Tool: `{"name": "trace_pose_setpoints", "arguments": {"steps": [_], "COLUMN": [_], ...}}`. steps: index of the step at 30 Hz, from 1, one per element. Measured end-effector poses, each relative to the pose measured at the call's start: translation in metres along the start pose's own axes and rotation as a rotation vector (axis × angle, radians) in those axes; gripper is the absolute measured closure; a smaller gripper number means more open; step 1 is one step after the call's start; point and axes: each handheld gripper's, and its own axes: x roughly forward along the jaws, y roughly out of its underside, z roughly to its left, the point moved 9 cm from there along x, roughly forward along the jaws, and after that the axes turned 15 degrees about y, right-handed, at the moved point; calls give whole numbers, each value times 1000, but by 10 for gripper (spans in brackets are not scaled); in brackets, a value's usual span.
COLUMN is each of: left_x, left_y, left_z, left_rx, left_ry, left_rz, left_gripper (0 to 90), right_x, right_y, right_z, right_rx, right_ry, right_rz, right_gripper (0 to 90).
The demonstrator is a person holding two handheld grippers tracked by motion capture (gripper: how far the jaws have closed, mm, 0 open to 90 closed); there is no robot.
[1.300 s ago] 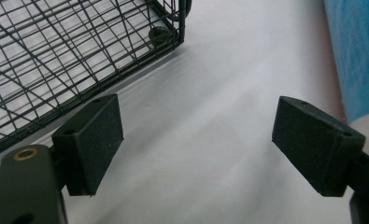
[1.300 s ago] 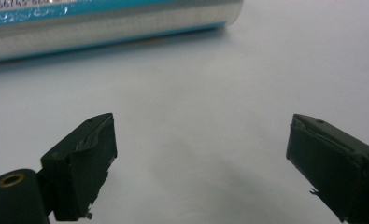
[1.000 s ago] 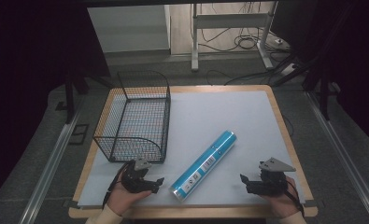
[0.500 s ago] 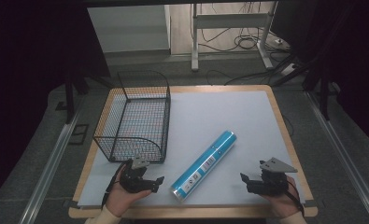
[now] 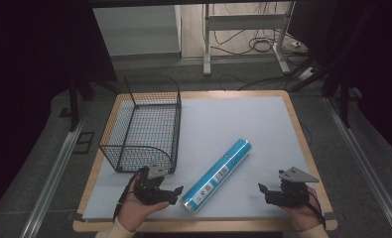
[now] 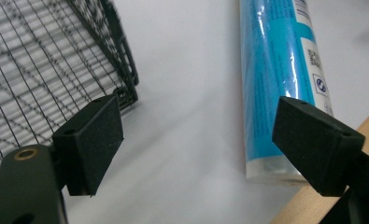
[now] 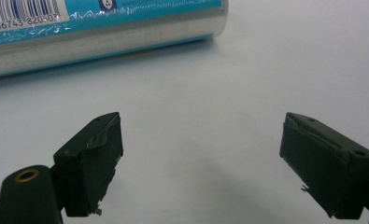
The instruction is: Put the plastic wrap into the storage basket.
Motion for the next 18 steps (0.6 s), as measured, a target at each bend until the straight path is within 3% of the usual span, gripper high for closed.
{"name": "trace_pose_setpoints", "arguments": {"steps": [18], "left_x": [15], "left_y": [-31], "left_z": [-18], "left_rx": [51], "left_ry": [52], "left_rz": [39], "left_gripper": [154], "right_x": [2], "right_y": [2], "right_z": [2], "right_rx": [-6], "right_ry": [20], "right_rz": [17], "right_gripper": [136]}}
